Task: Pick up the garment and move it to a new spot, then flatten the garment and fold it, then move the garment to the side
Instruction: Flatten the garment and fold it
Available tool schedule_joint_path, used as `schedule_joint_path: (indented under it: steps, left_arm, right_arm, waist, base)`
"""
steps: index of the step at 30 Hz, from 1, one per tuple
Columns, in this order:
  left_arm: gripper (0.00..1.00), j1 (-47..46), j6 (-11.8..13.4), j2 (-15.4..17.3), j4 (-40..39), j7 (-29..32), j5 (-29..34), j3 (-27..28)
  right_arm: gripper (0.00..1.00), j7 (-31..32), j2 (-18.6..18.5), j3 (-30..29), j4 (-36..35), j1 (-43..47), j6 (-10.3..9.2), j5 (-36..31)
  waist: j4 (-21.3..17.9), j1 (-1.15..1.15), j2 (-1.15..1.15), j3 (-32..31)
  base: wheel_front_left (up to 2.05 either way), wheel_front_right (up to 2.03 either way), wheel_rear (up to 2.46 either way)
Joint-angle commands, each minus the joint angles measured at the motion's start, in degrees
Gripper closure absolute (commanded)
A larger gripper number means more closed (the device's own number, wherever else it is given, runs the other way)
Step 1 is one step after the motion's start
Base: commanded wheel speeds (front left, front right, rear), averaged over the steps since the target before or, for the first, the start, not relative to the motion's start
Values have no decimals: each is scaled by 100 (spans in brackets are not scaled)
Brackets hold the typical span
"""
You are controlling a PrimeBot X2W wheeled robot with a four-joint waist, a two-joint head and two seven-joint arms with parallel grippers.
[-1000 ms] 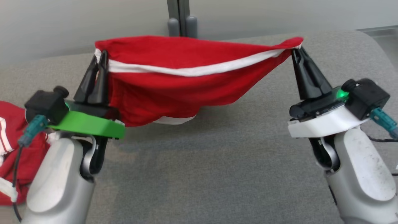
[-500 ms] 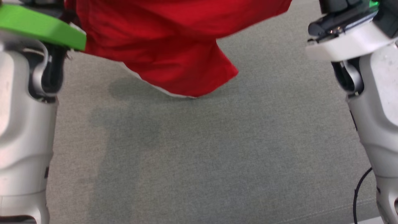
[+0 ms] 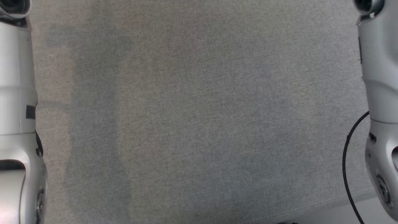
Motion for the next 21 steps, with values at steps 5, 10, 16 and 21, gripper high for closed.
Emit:
schedule_joint_path:
  steps: [5,10,16,21]
  left_arm:
    - [100,981,-83,39,585,-226,-181,88]
    - [100,2395,-99,6,848,-290,-432,122]
    - [100,4226,-103,-319,793,-285,-717,183]
    - [100,5234,-104,-577,709,-269,-832,311]
  right_arm:
    - [100,-1,35,260,128,992,-11,205]
    - [100,-2,116,381,61,2344,-18,588]
    - [100,-7,84,567,90,4212,-19,1027]
    - [100,-7,128,534,120,5213,-17,1220]
  waist:
    - [-26,-1,0,-139]
    - [-35,-1,0,-458]
    - [83,-1,0,-925]
    - [161,-1,0,-1278]
  base:
    - [0,0,0]
    - [0,0,0]
    - [0,0,0]
    - [0,0,0]
